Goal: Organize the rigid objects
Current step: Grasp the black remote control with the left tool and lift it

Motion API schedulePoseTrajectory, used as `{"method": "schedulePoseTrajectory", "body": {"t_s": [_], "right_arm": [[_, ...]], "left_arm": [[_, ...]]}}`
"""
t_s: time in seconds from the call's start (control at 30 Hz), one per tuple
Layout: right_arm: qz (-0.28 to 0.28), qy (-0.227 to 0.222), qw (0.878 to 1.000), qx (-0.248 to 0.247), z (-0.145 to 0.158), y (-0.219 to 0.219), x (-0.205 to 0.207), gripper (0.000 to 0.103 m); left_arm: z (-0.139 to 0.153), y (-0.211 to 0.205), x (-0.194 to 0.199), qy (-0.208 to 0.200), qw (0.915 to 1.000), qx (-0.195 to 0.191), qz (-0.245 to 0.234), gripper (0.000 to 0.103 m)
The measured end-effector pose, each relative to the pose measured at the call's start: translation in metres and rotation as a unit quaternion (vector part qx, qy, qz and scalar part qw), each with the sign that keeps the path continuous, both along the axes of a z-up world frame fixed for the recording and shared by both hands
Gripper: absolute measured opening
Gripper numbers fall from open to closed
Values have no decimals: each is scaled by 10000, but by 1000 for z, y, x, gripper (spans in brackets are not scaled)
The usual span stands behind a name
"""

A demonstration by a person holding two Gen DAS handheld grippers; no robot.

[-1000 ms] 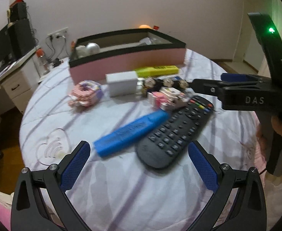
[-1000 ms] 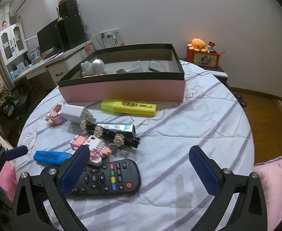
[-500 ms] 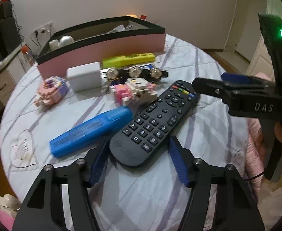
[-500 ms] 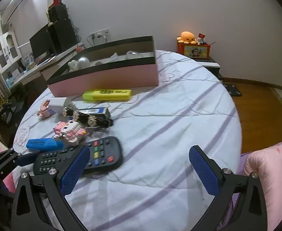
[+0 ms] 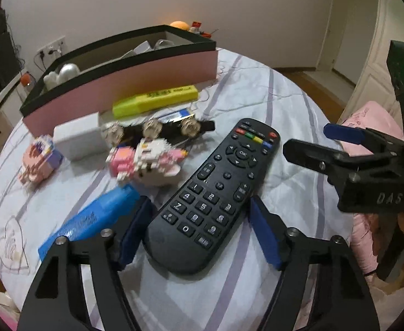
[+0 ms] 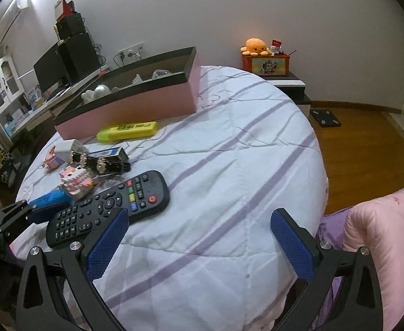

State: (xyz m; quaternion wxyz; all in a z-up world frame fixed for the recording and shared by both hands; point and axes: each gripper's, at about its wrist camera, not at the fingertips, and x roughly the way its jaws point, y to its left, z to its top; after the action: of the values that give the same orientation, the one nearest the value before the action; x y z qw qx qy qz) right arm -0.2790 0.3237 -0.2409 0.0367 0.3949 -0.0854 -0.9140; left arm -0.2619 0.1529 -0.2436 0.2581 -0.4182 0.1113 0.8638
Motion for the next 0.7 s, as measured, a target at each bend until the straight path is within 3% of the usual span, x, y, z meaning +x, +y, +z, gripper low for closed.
{"method": "schedulePoseTrajectory", "body": {"t_s": [0.07, 0.17, 0.33, 0.43, 0.5, 0.53, 0.7], "right_arm": [[-33, 25, 10000, -9, 0, 2, 1, 103], [-18, 9, 10000, 18, -2, 3, 0, 103], [-55, 29, 10000, -18, -2, 4, -1, 103], [-44, 17, 10000, 11, -2, 4, -1, 103], [-55, 25, 10000, -30, -1, 5, -1, 103], [-62, 29, 9999, -74, -1, 7, -2, 103], [-80, 17, 9999, -112, 1, 9, -3, 103]], "left_arm": [[2, 3, 1, -61, 9998, 123, -131, 54], [4, 10, 10, -53, 9994, 74, -322, 48], [3, 20, 4, -154, 9992, 122, -353, 49], [5, 28, -5, -154, 9994, 116, -280, 56], [4, 35, -10, -112, 9995, 83, -280, 55], [3, 38, -12, -73, 9996, 61, -258, 47], [8, 37, -7, 83, 9996, 92, -255, 44]]}}
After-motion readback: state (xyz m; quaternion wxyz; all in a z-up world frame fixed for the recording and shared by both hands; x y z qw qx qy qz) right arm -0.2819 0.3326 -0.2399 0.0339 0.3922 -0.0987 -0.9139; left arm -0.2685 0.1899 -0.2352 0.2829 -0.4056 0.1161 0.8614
